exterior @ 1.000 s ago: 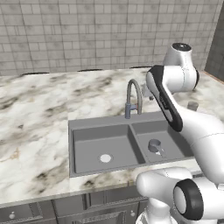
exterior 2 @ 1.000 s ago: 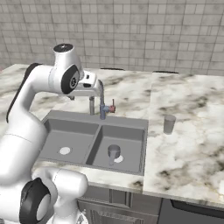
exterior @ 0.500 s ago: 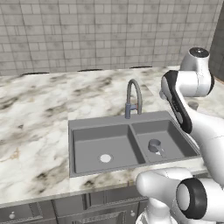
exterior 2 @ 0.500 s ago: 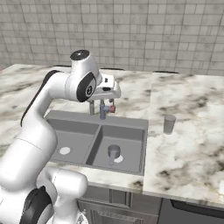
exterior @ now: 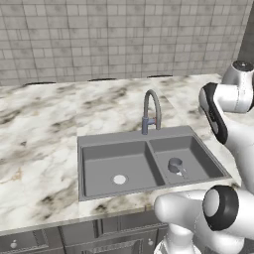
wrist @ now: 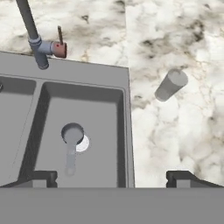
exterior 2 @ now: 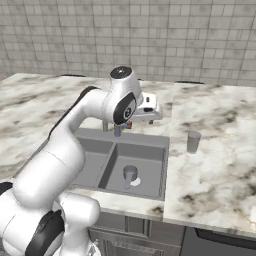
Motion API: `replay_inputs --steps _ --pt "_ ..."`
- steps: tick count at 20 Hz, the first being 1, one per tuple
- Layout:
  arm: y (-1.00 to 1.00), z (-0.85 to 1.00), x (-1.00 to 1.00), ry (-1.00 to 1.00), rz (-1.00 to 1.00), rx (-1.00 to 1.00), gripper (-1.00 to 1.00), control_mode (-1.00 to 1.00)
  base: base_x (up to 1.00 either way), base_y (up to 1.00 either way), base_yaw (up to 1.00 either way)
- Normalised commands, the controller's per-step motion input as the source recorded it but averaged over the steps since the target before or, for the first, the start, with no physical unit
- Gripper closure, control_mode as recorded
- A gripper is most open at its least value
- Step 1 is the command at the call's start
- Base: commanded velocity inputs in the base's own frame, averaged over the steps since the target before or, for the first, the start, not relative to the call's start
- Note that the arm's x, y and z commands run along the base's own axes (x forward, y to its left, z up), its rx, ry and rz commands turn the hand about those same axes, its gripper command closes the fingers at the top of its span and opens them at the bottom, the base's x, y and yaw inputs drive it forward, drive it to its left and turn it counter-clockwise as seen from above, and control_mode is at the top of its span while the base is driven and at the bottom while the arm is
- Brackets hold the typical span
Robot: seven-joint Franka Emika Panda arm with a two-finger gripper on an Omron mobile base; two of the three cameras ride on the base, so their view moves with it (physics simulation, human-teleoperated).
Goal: Move any existing items from the left basin to the right basin for drying. Then move the glass cup from the counter to the left basin of the sink for washing.
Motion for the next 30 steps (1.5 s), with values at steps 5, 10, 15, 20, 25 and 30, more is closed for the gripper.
replay_inputs --steps 5,10,15,20,25,30 --pt "-0.73 -0.72 0.18 0.03 -0.06 0.0 -1.0 -1.0 0.0 0.0 0.0" --pt "-0.46 -0.55 0.29 0.02 -0.03 -0.04 -1.0 -1.0 0.0 0.0 0.0" --pt "-0.06 -0.03 0.28 0.0 -0.02 -0.23 -1.0 -1.0 0.0 0.0 0.0" --pt "-0.12 -0.02 0.32 0.01 -0.05 -0.18 -1.0 -1.0 0.0 0.0 0.0" --pt "-0.31 -0.06 0.21 0.06 -0.01 0.0 -1.0 -1.0 0.0 0.0 0.0" --pt "-0.32 0.0 0.28 0.07 -0.04 0.0 -1.0 -1.0 0.0 0.0 0.0"
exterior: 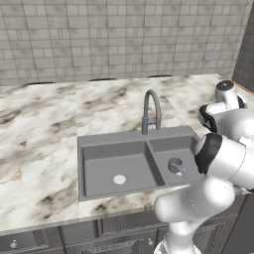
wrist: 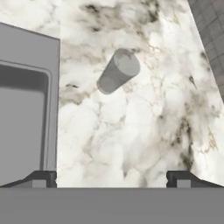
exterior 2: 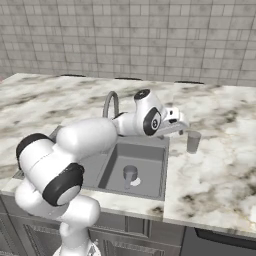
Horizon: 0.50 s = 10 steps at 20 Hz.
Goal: Move any existing items from the left basin to the right basin for drying. Then move the glass cup from the counter to the left basin of the sink for washing.
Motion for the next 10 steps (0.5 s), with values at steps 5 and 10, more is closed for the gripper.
replay_inputs --steps 5,10 --pt "-0.26 -0.14 0.3 0.07 -0.03 0.0 -1.0 -1.0 0.0 0.0 0.0" --pt "-0.15 -0.17 0.28 0.02 0.0 0.0 -1.0 -1.0 0.0 0.0 0.0"
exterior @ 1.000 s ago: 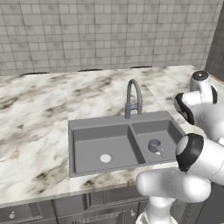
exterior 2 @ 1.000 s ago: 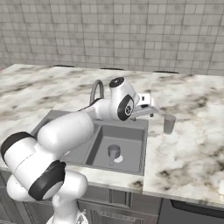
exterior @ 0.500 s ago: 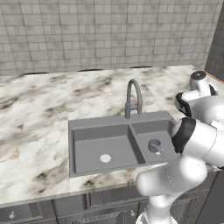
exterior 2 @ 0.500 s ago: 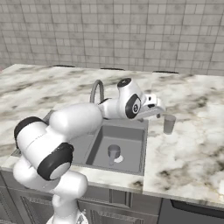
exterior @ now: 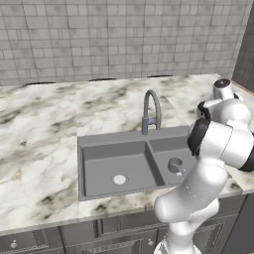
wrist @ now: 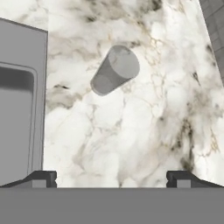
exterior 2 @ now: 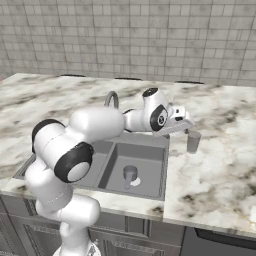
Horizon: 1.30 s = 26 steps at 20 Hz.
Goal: Move any existing items from the left basin to the right basin for drying. Then move the glass cup from the counter to the left basin of the sink for washing.
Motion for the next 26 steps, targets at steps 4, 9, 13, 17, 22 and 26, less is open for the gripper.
replay_inputs --steps 4,9,13,17,22,26 --pt "-0.03 -0.3 0.38 0.0 0.0 0.0 -1.0 -1.0 0.0 0.0 0.0" --pt "-0.11 -0.35 0.22 0.0 0.0 0.0 -1.0 -1.0 0.0 0.0 0.0" --pt "-0.24 -0.15 0.4 0.0 0.0 0.0 -1.0 -1.0 0.0 0.0 0.0" --pt "-0.22 -0.18 0.35 0.0 0.0 0.0 -1.0 -1.0 0.0 0.0 0.0" --pt "-0.21 -0.12 0.35 0.0 0.0 0.0 -1.0 -1.0 0.0 0.0 0.0" --pt "-0.16 -0.03 0.37 0.0 0.0 0.0 -1.0 -1.0 0.0 0.0 0.0"
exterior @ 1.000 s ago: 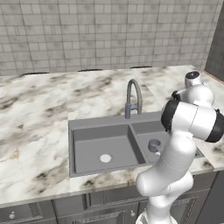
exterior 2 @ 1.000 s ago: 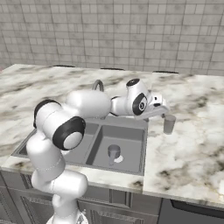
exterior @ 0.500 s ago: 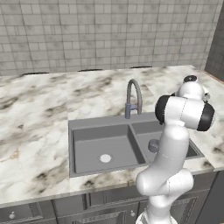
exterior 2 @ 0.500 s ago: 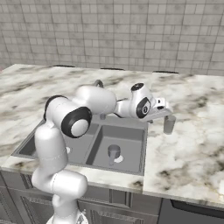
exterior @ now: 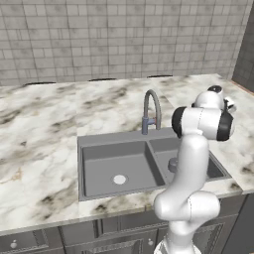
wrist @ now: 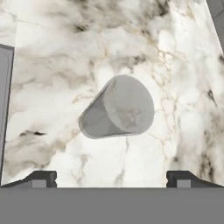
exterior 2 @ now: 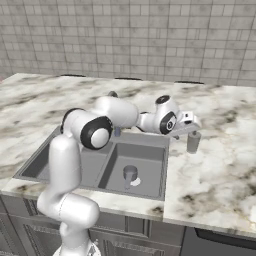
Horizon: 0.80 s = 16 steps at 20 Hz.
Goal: Move any existing items from the left basin to the right basin for drying. Then move the glass cup from the counter to the left basin of the sink for washing.
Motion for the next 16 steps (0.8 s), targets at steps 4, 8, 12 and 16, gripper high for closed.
replay_inputs --steps 4,8,12,16 --pt "-0.11 -0.17 0.28 0.0 0.0 -0.01 -1.0 -1.0 0.0 0.0 0.0" --pt "-0.1 -0.17 0.3 0.0 0.0 -0.03 -1.0 -1.0 0.0 0.0 0.0" --pt "-0.05 -0.22 0.28 0.0 0.01 -0.02 -1.0 -1.0 0.0 0.0 0.0" --pt "-0.02 -0.23 0.2 0.0 0.01 0.0 -1.0 -1.0 0.0 0.0 0.0"
